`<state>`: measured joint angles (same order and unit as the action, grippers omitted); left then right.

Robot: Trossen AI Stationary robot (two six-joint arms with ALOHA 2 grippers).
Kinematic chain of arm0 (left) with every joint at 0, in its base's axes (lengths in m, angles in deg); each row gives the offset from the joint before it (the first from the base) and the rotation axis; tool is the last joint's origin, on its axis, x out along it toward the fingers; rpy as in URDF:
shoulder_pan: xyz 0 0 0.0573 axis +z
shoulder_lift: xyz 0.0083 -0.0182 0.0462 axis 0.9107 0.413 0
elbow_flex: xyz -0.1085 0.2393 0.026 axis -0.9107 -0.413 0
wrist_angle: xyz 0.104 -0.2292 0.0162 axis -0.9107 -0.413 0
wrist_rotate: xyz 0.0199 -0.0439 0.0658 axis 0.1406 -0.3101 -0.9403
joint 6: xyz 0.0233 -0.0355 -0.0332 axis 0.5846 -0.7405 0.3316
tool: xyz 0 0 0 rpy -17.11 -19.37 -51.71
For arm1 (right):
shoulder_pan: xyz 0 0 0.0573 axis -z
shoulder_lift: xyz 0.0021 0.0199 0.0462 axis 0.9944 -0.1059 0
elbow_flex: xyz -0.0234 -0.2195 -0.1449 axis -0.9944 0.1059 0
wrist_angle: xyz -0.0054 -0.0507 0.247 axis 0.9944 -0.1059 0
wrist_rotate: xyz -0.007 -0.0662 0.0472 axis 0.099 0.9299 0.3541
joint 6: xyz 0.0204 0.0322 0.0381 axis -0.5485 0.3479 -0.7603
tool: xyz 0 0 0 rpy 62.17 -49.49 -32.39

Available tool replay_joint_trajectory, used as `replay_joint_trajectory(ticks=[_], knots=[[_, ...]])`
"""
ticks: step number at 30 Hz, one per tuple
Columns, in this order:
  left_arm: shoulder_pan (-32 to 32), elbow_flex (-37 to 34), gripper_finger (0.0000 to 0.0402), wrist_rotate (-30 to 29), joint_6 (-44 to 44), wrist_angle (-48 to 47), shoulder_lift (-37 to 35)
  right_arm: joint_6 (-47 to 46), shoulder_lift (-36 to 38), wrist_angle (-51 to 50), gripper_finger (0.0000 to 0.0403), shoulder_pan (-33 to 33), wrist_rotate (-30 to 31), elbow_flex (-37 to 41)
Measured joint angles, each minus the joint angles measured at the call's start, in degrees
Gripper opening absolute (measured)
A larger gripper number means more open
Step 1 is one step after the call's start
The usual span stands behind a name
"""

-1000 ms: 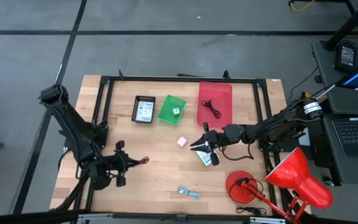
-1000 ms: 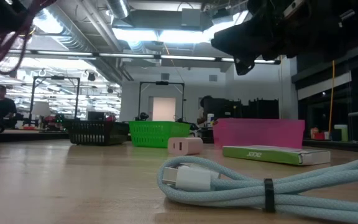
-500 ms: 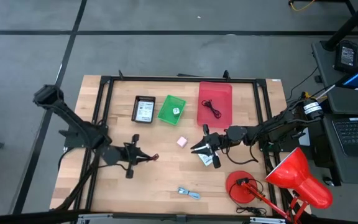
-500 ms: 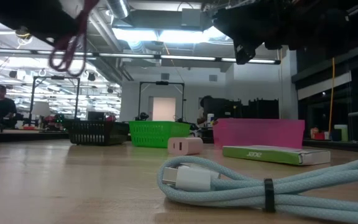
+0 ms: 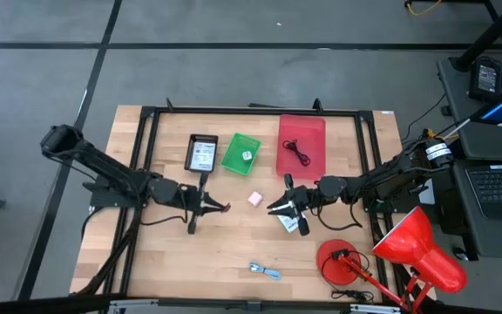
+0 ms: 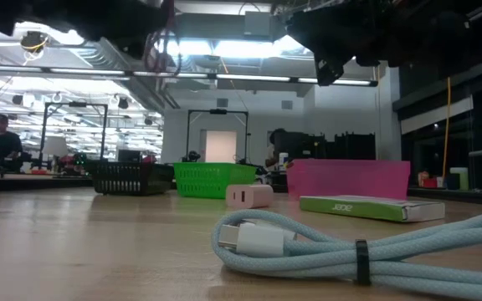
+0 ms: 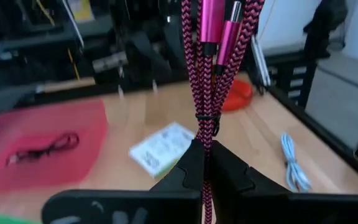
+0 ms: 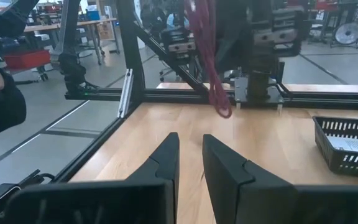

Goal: Pick and place items into bin
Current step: Put the red charger cable into the red bin

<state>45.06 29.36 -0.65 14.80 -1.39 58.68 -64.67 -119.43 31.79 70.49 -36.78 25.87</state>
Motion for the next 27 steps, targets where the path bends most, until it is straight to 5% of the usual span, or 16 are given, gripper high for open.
replay_joint_trajectory(ticks=[27], knots=[[11.89, 0.02, 0.0004, 7.16, -3.13, 5.54, 4.23, 10.75, 0.0, 0.34, 0.0052, 0.2, 3.19, -4.47]])
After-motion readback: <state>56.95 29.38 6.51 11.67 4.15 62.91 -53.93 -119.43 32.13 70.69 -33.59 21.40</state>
